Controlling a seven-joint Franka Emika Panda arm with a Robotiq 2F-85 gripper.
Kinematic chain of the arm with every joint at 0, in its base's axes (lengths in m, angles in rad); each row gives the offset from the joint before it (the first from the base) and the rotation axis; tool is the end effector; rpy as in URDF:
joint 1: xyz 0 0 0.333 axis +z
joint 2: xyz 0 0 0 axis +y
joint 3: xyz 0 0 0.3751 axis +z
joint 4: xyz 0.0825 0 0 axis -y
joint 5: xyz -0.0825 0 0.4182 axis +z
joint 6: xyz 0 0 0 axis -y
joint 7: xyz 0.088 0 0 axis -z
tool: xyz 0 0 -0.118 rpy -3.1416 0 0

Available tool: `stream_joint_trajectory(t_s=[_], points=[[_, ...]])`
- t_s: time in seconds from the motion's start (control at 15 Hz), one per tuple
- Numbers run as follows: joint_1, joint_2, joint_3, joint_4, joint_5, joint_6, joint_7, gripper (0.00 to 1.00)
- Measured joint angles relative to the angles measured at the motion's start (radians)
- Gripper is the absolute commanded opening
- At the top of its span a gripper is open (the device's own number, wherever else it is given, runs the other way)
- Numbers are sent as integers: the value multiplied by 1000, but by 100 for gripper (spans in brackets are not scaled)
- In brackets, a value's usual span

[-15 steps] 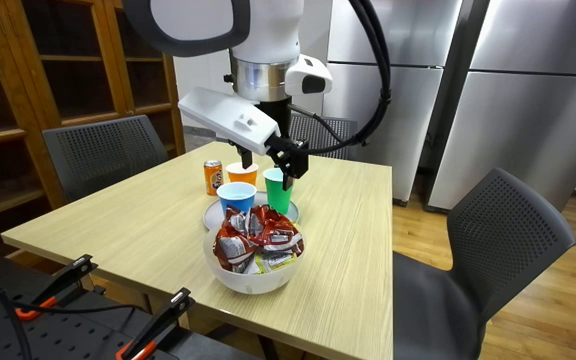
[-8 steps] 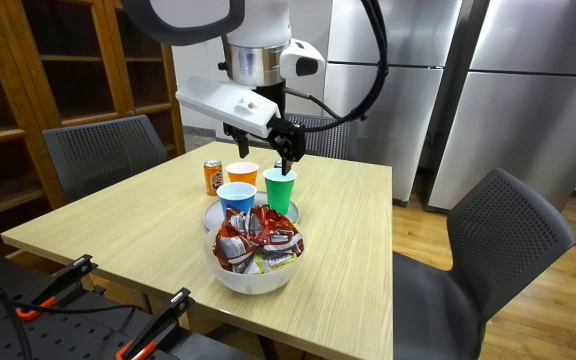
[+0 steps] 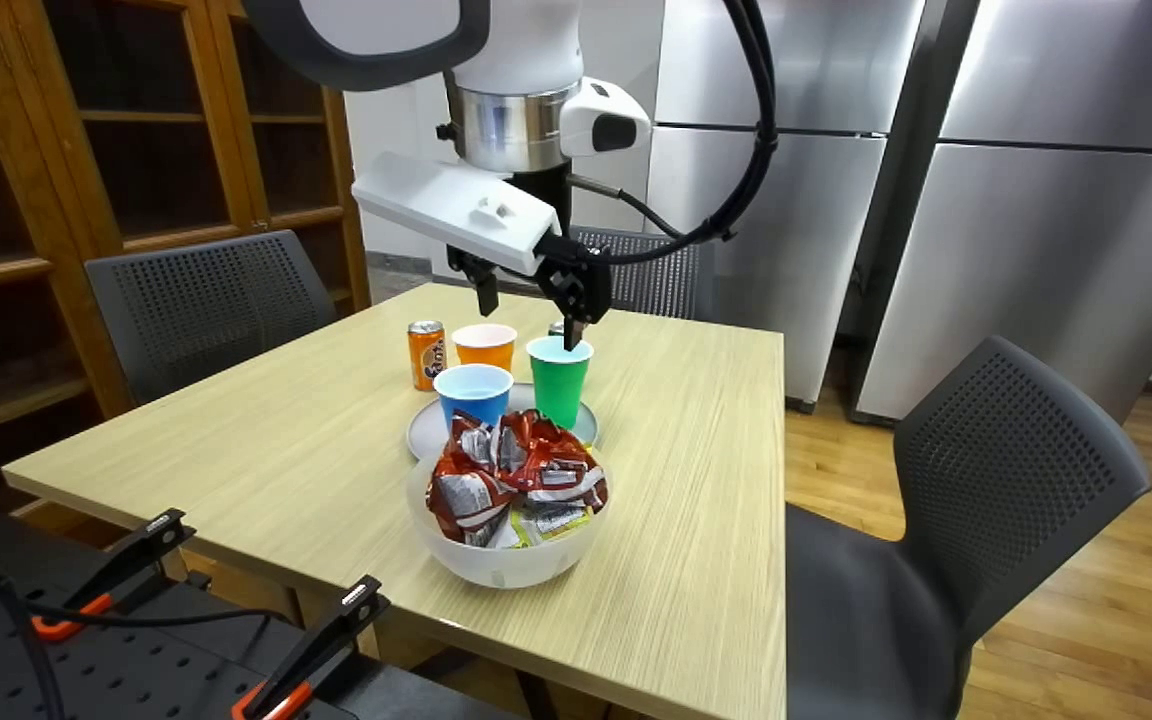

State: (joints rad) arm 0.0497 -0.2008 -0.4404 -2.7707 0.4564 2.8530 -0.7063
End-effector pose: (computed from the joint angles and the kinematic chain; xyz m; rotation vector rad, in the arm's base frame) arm 0.3768 -0.1738 0.3088 -2.9875 0.1653 -0.5210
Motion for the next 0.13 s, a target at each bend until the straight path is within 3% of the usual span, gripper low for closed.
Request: stream_joint_trajectory(t_s=[0.13], points=[[0,0,0,0,0,0,0,100]])
